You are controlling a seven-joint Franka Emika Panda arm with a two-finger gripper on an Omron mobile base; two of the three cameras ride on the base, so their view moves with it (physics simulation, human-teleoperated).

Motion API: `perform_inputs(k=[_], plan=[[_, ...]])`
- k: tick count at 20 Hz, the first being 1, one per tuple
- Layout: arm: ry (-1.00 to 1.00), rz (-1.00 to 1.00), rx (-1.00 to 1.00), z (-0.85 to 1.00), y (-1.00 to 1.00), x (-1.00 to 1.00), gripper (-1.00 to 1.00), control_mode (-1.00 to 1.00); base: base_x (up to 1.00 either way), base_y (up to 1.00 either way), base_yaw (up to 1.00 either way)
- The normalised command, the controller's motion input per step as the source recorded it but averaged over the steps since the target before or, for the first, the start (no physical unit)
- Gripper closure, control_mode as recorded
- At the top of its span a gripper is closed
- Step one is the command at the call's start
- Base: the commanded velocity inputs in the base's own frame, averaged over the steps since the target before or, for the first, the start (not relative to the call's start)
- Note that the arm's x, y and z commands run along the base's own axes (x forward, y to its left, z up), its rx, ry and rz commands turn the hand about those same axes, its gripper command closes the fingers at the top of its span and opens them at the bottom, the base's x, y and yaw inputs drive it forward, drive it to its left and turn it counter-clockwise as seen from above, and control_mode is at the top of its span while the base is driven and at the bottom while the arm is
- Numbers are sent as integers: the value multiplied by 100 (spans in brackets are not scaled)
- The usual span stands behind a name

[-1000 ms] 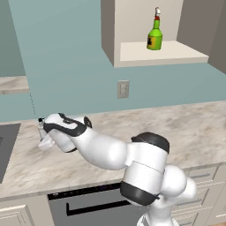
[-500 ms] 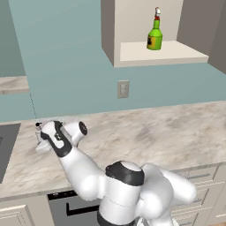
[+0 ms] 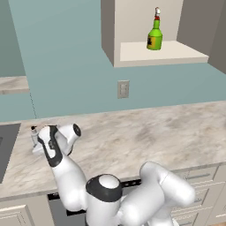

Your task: Locate and retrieve the soap dispenser and spray from the cabinet. Place them next to the sink.

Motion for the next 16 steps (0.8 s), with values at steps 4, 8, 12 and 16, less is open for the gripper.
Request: perform_inputs(k=[4,8,12,16], plan=[[-6,0,0,-24,22,25,100,-100,0,0,0],[-8,0,0,-28,24,22,100,-100,0,0,0],[0,0,1,-37,30,18,100,-100,0,0,0],[0,0,2,-38,26,20,100,-100,0,0,0]])
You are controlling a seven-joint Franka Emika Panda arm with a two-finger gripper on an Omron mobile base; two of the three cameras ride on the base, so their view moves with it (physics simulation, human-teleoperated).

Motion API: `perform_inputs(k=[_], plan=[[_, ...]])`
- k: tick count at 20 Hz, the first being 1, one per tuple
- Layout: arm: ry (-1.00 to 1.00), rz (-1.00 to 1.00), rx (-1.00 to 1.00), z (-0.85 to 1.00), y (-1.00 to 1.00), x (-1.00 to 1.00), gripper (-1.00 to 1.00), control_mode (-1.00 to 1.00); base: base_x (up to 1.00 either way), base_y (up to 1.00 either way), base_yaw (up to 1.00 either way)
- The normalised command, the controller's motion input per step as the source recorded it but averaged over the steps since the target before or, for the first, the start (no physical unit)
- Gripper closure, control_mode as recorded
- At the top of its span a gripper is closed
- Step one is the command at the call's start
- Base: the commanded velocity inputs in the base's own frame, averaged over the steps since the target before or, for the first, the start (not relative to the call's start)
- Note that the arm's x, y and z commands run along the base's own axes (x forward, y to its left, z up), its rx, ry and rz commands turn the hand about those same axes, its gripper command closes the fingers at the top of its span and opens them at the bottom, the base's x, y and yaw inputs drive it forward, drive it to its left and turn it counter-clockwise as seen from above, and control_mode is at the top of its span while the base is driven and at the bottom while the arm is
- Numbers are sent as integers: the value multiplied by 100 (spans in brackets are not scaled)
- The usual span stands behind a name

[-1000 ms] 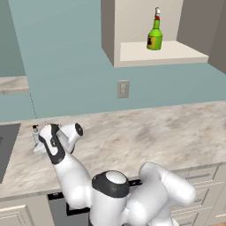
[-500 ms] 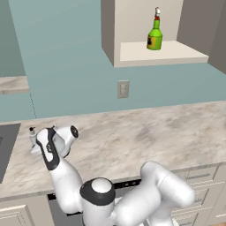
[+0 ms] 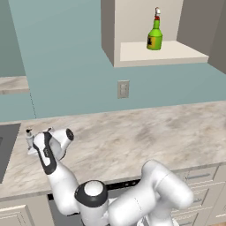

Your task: Locate and retrieve the soap dispenser and spray from the cabinet. Place them next to the sink.

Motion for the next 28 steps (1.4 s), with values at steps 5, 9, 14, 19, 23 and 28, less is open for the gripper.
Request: perform_inputs(k=[5,9,14,19,23,28], plan=[[0,1,2,-35,23,22,100,-100,0,0,0],[0,1,3,-39,22,17,100,-100,0,0,0],[-2,1,7,-48,7,7,100,-100,0,0,0],[0,2,6,-43,5,5,-100,-100,0,0,0],[0,3,2,-14,0,1,-100,-100,0,0,0],[0,2,1,-7,-1,0,-100,-100,0,0,0]])
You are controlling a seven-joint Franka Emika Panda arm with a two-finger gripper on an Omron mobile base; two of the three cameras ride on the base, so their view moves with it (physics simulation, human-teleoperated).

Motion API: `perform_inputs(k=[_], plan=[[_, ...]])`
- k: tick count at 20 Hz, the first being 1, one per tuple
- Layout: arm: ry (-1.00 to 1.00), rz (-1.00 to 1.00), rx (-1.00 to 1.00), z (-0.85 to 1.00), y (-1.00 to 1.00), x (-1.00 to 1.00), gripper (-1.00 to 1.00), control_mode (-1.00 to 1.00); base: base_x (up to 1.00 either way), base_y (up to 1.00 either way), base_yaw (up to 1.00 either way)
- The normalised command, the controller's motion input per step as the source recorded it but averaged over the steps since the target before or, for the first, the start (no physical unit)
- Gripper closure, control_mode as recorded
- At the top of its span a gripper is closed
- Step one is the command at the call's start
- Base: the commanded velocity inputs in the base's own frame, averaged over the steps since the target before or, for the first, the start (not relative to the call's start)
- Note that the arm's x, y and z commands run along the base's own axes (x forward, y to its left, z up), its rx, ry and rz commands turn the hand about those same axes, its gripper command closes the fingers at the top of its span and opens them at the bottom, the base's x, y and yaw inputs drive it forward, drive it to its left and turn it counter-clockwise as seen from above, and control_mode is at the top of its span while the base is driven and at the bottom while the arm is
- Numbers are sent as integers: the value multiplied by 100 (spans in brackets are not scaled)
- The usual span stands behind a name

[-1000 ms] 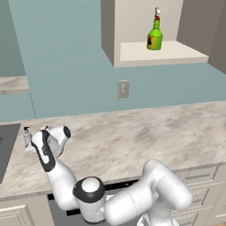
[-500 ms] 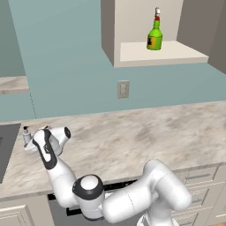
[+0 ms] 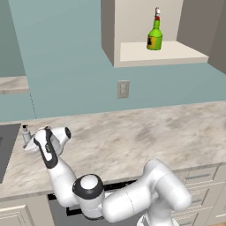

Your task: Locate and retrieve the soap dispenser and spray from the cabinet. Place them next to the sink.

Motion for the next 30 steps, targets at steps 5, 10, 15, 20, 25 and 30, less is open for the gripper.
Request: perform_inputs(k=[5,10,15,20,25,30], plan=[[0,0,1,-5,-9,0,-100,-100,0,0,0],[0,1,0,24,-25,-7,-100,-100,0,0,0],[3,1,0,29,-26,-35,-100,-100,0,0,0],[4,0,0,24,-28,-48,-100,-100,0,0,0],[3,0,0,23,-19,-66,-100,-100,0,0,0],[10,-9,-1,20,-37,-42,-100,-100,0,0,0]])
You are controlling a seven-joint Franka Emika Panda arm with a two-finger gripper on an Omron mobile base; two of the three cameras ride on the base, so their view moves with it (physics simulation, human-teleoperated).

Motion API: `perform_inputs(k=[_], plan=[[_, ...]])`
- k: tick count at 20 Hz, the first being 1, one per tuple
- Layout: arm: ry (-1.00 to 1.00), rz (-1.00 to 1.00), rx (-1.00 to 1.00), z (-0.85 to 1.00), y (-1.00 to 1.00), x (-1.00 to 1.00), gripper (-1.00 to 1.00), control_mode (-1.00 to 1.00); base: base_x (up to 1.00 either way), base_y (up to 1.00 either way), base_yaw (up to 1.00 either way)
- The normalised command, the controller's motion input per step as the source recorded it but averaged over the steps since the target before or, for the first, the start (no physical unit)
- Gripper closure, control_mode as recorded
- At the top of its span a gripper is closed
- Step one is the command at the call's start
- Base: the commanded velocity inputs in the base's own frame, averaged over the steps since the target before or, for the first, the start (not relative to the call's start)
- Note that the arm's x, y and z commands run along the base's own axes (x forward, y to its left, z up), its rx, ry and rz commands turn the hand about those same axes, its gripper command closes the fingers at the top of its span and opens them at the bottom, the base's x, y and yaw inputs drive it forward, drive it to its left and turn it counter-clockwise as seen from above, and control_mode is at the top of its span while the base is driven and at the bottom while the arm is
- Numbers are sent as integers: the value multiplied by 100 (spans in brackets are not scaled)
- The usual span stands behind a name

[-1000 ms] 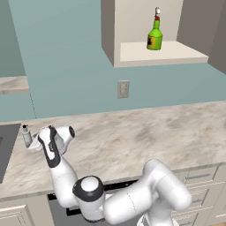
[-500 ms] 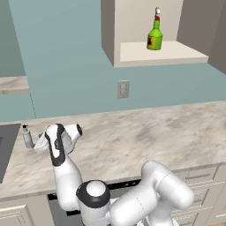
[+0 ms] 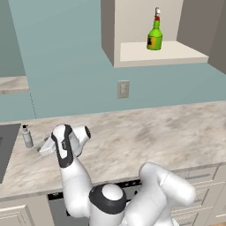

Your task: Locate and retrieve the soap dispenser and spray from the cabinet. Place them next to the sink.

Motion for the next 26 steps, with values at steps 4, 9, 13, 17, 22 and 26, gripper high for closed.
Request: perform_inputs(k=[4,9,13,17,22,26], plan=[[5,-17,-7,18,-28,-23,-100,-100,0,0,0],[2,-22,-6,24,-33,-19,-100,-100,0,0,0],[6,-28,-8,29,-35,-2,-100,-100,0,0,0],[11,-35,-12,23,-30,7,-100,-100,0,0,0],[10,-35,-11,13,-31,7,-100,-100,0,0,0],[13,-35,-8,13,-34,8,-100,-100,0,0,0]])
